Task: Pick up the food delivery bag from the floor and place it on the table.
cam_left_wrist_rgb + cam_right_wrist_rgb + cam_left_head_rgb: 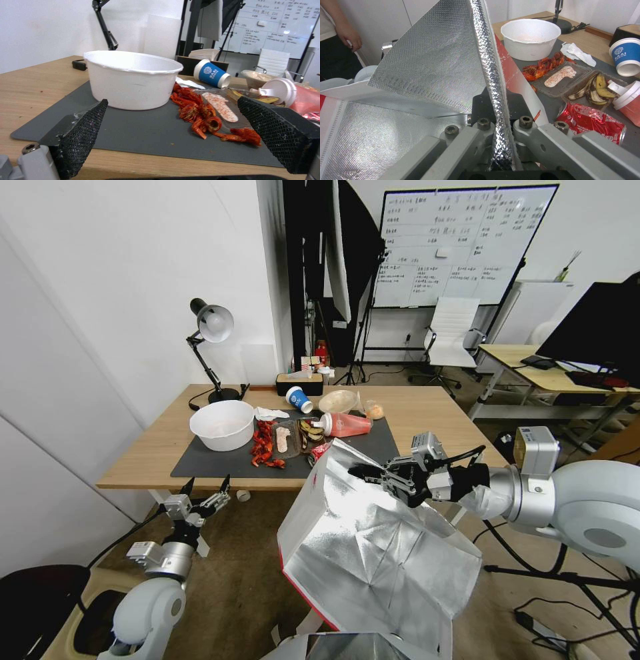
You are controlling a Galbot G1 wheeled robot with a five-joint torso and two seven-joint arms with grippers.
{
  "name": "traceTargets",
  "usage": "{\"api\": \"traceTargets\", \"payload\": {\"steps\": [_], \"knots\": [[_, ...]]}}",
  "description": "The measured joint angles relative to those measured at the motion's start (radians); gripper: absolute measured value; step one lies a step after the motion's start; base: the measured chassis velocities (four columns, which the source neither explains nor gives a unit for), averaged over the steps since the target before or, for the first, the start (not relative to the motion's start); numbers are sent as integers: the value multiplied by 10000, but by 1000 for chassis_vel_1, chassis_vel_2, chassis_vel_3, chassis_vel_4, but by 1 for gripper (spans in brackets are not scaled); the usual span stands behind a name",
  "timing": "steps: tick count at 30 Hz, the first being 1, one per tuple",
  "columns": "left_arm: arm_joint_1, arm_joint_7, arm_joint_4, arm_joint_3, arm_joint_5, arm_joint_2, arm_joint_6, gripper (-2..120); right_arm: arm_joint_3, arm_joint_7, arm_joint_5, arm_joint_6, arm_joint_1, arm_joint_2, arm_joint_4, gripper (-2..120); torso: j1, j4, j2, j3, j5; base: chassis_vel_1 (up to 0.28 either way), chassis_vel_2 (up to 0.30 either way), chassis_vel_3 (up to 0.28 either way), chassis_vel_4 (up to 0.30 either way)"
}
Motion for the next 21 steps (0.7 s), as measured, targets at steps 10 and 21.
{"api": "traceTargets", "payload": {"steps": [10, 21], "knots": [[-61, 109, 169, 63, -67, -16, -438, 100, -5, -23, -57, 27, -17, 8, 0, 0, 127, 0, 297, 173, 0, 0, 0, 0, 0], [-128, 78, 245, 58, -167, 43, -442, 100, 432, 1279, 1516, 761, 104, 109, 3, 0, 113, 1, 262, 155, -1, 0, 0, 0, 0]]}}
